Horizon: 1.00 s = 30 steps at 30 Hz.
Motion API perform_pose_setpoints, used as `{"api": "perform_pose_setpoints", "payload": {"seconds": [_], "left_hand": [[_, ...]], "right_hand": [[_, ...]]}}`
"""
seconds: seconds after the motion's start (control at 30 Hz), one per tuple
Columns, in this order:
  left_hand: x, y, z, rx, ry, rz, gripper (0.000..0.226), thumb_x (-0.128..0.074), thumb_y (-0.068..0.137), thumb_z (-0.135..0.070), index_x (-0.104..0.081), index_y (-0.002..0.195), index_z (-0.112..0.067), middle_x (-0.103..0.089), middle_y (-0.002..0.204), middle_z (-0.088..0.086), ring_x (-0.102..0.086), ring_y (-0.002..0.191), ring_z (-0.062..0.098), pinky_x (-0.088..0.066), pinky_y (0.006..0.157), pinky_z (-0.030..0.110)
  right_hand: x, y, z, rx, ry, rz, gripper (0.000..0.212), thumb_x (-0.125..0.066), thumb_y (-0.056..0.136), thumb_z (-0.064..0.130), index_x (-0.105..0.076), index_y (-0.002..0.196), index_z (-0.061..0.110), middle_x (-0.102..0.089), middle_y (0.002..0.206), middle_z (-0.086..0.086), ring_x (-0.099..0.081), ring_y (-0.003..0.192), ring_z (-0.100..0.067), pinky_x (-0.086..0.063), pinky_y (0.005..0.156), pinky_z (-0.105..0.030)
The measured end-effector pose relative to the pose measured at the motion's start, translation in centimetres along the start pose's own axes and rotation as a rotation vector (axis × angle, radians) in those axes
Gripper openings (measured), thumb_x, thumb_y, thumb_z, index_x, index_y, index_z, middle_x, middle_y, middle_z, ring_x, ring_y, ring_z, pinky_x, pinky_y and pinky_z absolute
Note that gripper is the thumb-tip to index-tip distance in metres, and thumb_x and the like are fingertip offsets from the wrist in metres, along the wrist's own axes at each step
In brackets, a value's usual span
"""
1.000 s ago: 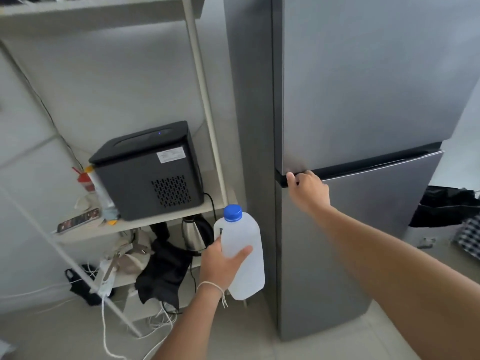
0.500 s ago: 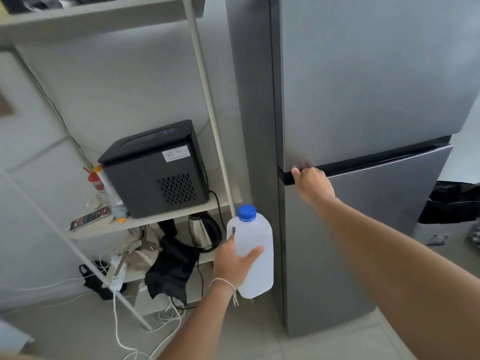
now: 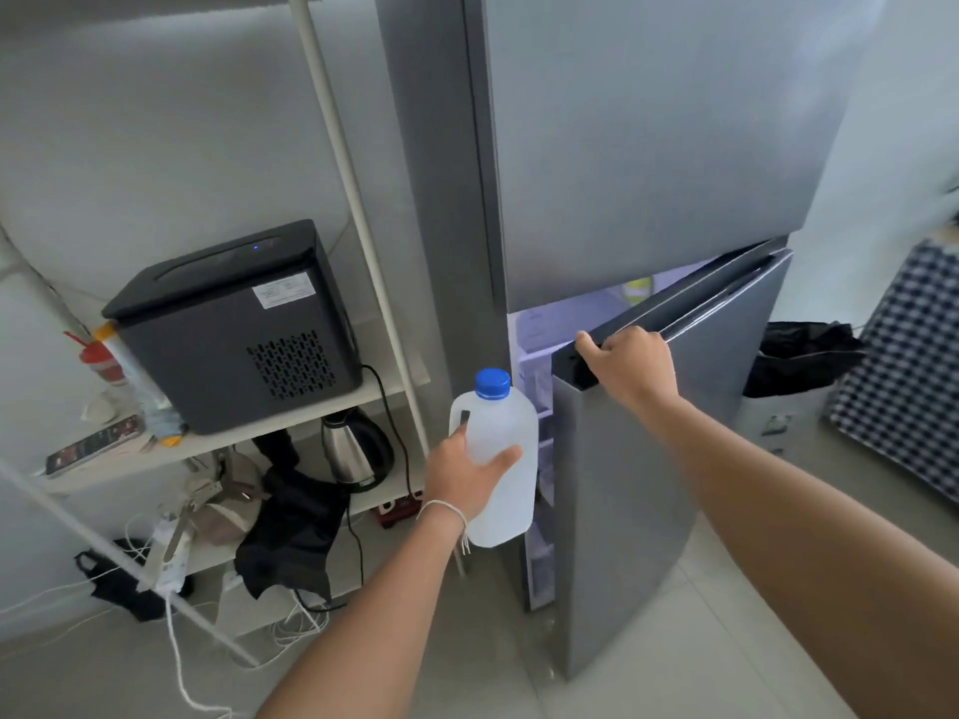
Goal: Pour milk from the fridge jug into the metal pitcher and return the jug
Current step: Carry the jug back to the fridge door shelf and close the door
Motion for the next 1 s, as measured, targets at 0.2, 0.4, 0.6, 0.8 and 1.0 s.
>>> {"api": "perform_pose_setpoints", "payload": {"seconds": [0.2, 0.4, 0.6, 0.8, 1.0], "left_hand": [[-3.5, -0.8, -2.3, -0.077, -0.042, 0.081, 0.068, -0.075, 0.061, -0.072, -0.072, 0.109, -0.023, -0.078, 0.095, -0.005, -0.072, 0.087, 0.019, -0.06, 0.079, 0.037], [-8.8, -2.3, -5.2, -0.138, -0.098, 0.262, 0.064, -0.083, 0.07, -0.058, -0.069, 0.116, -0.016, -0.076, 0.104, 0.004, -0.071, 0.095, 0.025, -0.061, 0.083, 0.046], [-14.2, -4.7, -7.4, -0.169, -0.131, 0.433, 0.056, -0.085, 0.075, -0.046, -0.068, 0.115, -0.012, -0.076, 0.104, 0.007, -0.071, 0.095, 0.026, -0.061, 0.081, 0.046], [-18.2, -7.0, -8.7, -0.198, -0.11, 0.581, 0.054, -0.084, 0.074, -0.049, -0.069, 0.113, -0.014, -0.076, 0.102, 0.006, -0.072, 0.093, 0.027, -0.062, 0.079, 0.048], [-19.9, -8.0, -8.9, -0.221, -0.119, 0.639, 0.059, -0.085, 0.071, -0.052, -0.069, 0.115, -0.017, -0.076, 0.104, 0.004, -0.072, 0.093, 0.025, -0.063, 0.078, 0.047]], "right_hand": [[6.7, -3.8, -4.0, -0.09, 0.017, 0.015, 0.068, -0.07, 0.082, 0.048, -0.022, 0.045, 0.017, -0.02, 0.04, 0.002, -0.026, 0.048, -0.021, -0.028, 0.048, -0.033], [15.0, -6.7, -8.6, -0.202, -0.12, 0.065, 0.045, -0.079, 0.081, 0.035, -0.051, 0.058, 0.009, -0.051, 0.057, -0.003, -0.047, 0.055, -0.016, -0.036, 0.05, -0.028], [20.9, -10.6, -11.8, -0.184, -0.376, -0.06, 0.008, -0.068, 0.085, 0.02, -0.064, 0.08, 0.023, -0.057, 0.096, -0.001, -0.057, 0.088, -0.022, -0.042, 0.071, -0.03], [23.7, -13.8, -16.9, -0.317, -0.593, -0.124, 0.031, -0.065, 0.092, 0.037, -0.071, 0.117, 0.02, -0.05, 0.134, -0.01, -0.051, 0.117, -0.037, -0.043, 0.101, -0.048], [26.9, -13.9, -21.7, -0.354, -0.577, -0.101, 0.041, -0.067, 0.089, 0.045, -0.071, 0.123, 0.023, -0.043, 0.15, -0.01, -0.037, 0.139, -0.036, -0.018, 0.121, -0.049]]}}
Point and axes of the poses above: each hand's wrist, its own y-axis towards the middle knuckle, its own x-axis out of the back of the hand, z = x × y, the point moved 1 cm from there along y, towards the middle knuckle
